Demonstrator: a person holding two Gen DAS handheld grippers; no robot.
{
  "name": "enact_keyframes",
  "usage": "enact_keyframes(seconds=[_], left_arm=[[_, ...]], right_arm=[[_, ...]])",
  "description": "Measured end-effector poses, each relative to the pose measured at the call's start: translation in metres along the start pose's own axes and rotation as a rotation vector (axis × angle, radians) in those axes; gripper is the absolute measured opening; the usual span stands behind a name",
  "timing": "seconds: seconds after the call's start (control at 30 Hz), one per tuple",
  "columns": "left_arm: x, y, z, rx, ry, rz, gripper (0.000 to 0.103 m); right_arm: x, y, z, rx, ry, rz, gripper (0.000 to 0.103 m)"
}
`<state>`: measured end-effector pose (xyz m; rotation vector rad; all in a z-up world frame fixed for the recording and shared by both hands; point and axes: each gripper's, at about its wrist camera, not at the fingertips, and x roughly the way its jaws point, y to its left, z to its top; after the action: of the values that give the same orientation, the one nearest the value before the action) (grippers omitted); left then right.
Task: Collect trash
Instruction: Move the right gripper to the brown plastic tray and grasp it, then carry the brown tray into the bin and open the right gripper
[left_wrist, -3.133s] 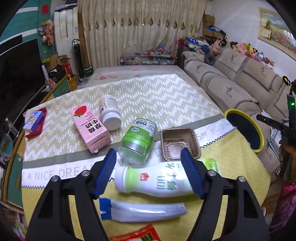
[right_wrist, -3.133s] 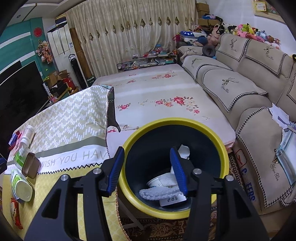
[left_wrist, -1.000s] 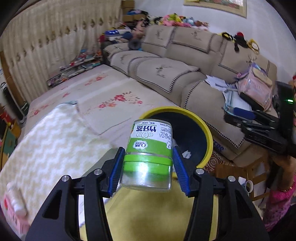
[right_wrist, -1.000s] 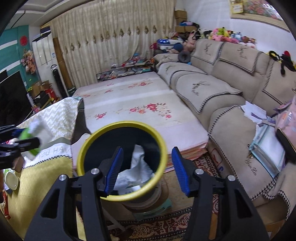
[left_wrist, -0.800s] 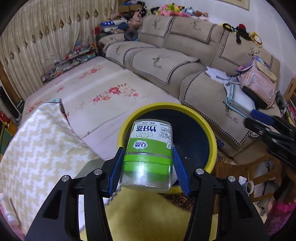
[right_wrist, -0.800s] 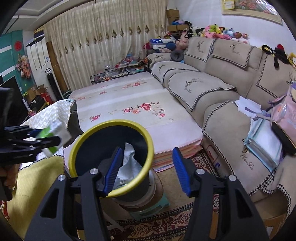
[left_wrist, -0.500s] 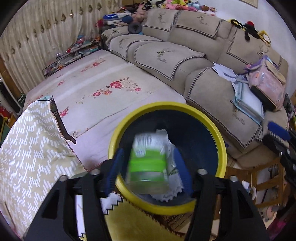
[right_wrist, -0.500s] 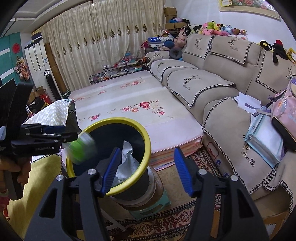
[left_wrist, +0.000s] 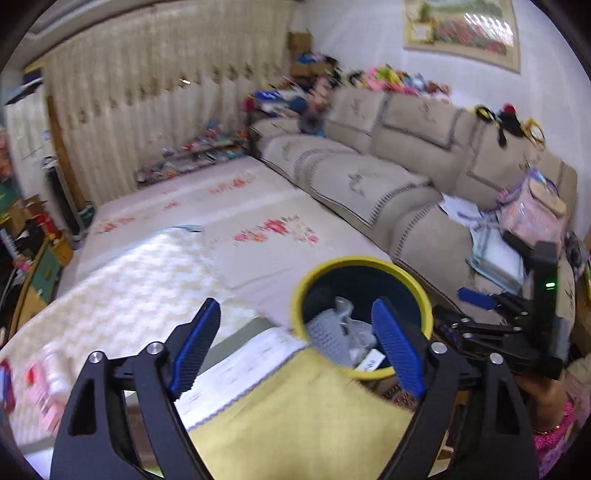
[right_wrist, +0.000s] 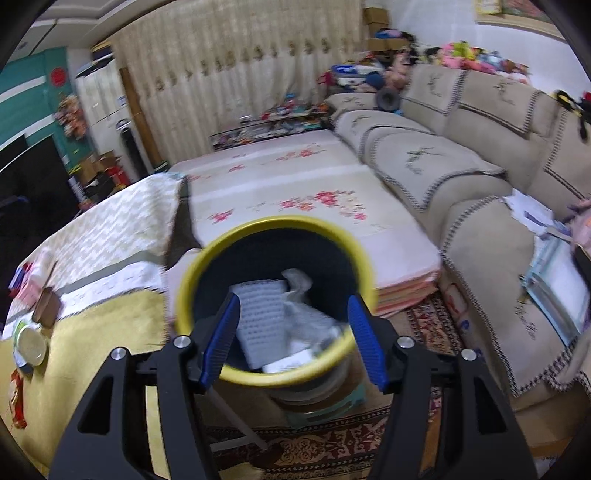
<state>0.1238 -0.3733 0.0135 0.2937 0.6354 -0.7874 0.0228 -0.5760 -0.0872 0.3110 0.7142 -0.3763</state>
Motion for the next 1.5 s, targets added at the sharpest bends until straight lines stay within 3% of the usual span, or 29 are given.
enact_keyframes(seconds=[0.23, 0.37, 0.6, 0.8, 0.93, 1.07, 1.23, 1.5], left_arm=[[-0.089, 0.070, -0.058, -0.108, -0.072, 0.252, 0.088], [-0.126, 0.115, -0.097, -0.234, -0.072, 0.337, 0.088], [-0.174, 0.175, -0.166, -0.419, -0.074, 0.485, 0.088], [-0.190, 0.189, -0.196, -0.461, -0.071, 0.497, 0.088], [-0.190, 0.189, -0.195, -0.464, -0.078, 0.494, 0.088], [-0.189, 0.191, -0.199, -0.476, -0.077, 0.482, 0.088], [-0.186, 0.195, -0.202, -0.489, -0.076, 0.469, 0.089], [-0.181, 0.194, -0.199, -0.487, -0.068, 0.462, 0.089]], right_arm=[[0.017, 0.093, -0.005, -0.149, 0.060, 0.180, 0.058], [0.025, 0.150, -0.005, -0.217, 0.091, 0.283, 0.058], [0.033, 0.240, 0.001, -0.318, 0.118, 0.378, 0.058], [0.051, 0.289, -0.002, -0.362, 0.166, 0.364, 0.047], [0.066, 0.304, -0.011, -0.375, 0.199, 0.334, 0.035], [0.075, 0.308, -0.014, -0.370, 0.211, 0.328, 0.031], [0.084, 0.307, -0.013, -0.349, 0.208, 0.324, 0.006], [0.075, 0.291, -0.004, -0.322, 0.160, 0.304, 0.004]])
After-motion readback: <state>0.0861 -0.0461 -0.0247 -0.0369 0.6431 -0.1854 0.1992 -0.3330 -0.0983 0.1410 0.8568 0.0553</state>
